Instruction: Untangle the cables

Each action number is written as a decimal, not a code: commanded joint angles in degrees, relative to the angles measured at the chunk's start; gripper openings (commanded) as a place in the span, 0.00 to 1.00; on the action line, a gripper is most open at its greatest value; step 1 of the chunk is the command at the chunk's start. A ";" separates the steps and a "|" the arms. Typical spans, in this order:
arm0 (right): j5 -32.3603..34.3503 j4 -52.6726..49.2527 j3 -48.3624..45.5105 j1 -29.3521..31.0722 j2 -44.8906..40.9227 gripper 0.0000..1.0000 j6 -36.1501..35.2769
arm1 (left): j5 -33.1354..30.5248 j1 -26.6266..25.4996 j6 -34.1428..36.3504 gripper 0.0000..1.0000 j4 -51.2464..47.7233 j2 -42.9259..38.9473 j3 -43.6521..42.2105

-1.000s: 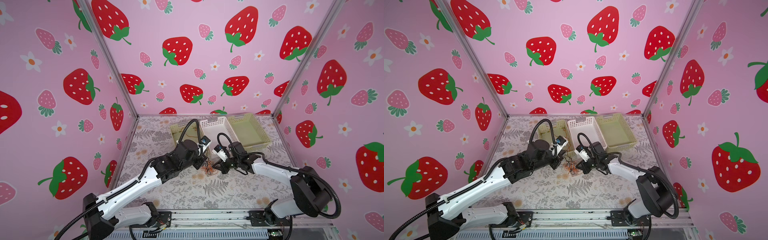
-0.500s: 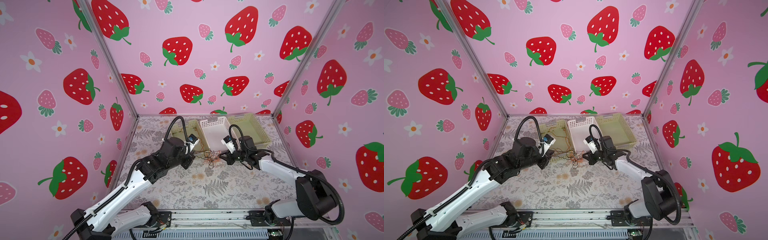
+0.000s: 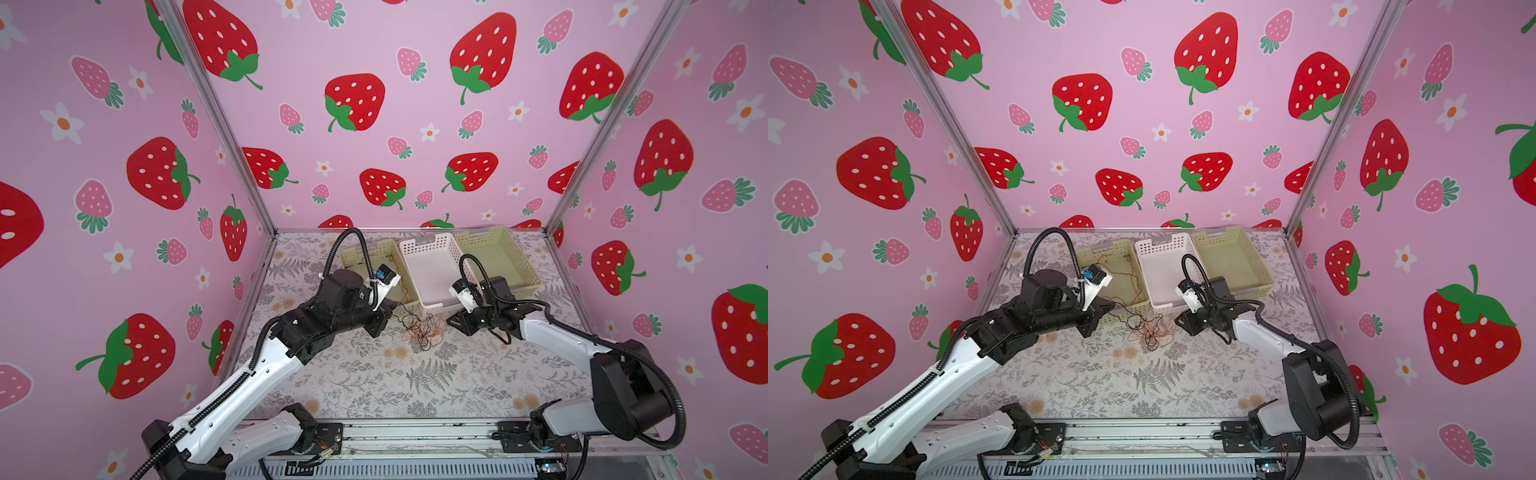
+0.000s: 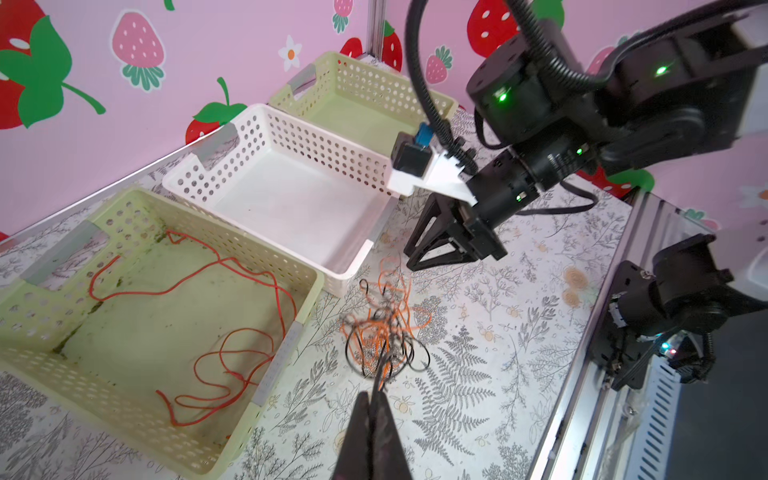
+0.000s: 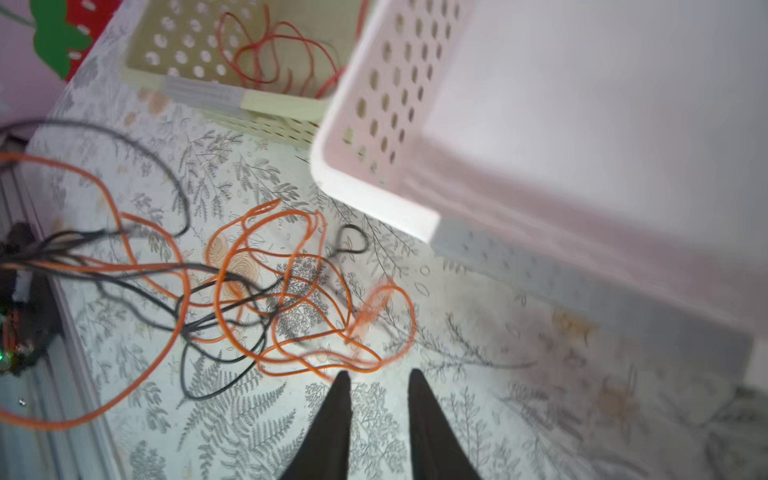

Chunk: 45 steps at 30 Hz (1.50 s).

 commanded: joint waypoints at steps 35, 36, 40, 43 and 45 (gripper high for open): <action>3.63 18.80 -8.51 16.89 -16.29 0.63 -13.18 | -0.42 -8.66 3.02 0.00 2.11 3.34 13.31; 1.81 19.07 -9.24 16.83 -17.37 0.64 -13.60 | 0.00 -8.67 3.12 0.00 2.02 3.36 13.31; -0.97 19.96 -10.70 16.84 -20.21 0.65 -15.08 | 0.97 -8.72 3.74 0.00 1.47 3.43 13.22; 1.83 20.44 -11.30 16.80 -20.48 0.64 -16.77 | 2.25 -8.69 3.90 0.00 1.40 3.52 13.31; 1.72 19.75 -10.53 16.82 -19.21 0.61 -17.62 | 3.59 -8.78 3.80 0.00 1.24 3.67 13.49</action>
